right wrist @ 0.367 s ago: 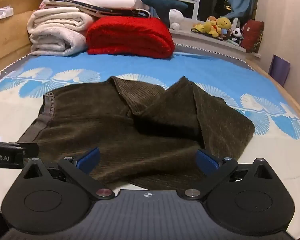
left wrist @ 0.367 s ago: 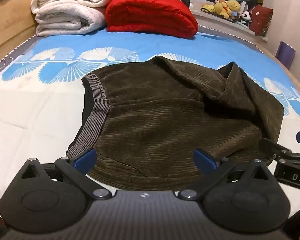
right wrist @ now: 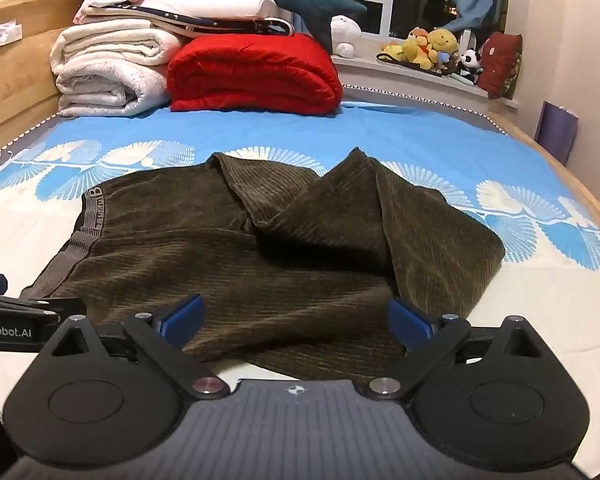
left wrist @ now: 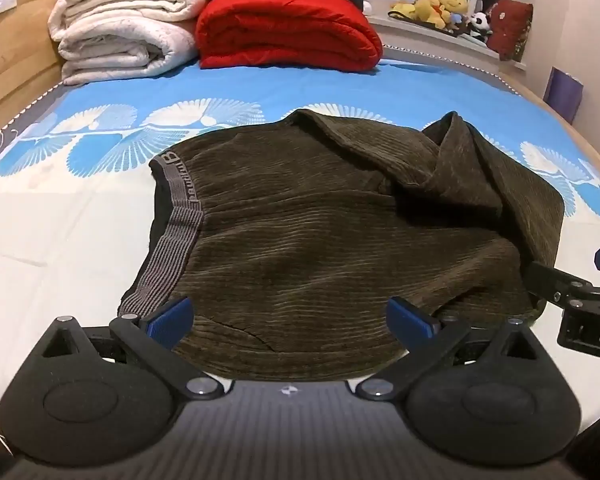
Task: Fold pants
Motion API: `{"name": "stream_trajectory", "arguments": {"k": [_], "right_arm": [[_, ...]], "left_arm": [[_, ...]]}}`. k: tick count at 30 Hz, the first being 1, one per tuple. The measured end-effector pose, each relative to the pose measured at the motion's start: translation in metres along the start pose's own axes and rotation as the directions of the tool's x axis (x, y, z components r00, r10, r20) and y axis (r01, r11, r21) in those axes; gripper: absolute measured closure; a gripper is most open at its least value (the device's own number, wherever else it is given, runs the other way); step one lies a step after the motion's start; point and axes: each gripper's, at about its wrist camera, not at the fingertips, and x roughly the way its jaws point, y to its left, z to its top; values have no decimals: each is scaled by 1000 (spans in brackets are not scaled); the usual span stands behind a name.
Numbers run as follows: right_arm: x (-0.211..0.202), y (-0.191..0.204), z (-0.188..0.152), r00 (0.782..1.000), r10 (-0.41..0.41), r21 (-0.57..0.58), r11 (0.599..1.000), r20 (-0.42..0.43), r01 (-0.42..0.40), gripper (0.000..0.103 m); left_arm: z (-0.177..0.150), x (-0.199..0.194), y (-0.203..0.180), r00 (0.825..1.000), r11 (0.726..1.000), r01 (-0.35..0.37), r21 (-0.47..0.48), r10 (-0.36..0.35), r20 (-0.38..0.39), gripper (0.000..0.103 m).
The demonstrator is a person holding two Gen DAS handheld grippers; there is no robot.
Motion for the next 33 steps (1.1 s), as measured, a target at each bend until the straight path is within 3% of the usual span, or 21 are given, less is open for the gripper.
{"name": "stream_trajectory", "arguments": {"k": [8, 23, 28, 33], "right_arm": [[-12, -18, -10, 1000, -16, 41, 999, -1, 16, 5], [-7, -13, -10, 1000, -10, 52, 999, -9, 10, 5], [-5, -11, -10, 999, 25, 54, 998, -32, -23, 5], [-5, -8, -10, 1000, 7, 28, 1000, -20, -6, 5]], "left_arm": [[0, 3, -4, 1000, 1000, 11, 2, -11, 0, 0], [0, 5, -2, 1000, 1000, 6, -11, -6, 8, 0], [-1, 10, -3, 996, 997, 76, -21, -77, -46, 0], [-2, 11, -10, 996, 996, 80, 24, -79, -48, 0]]}}
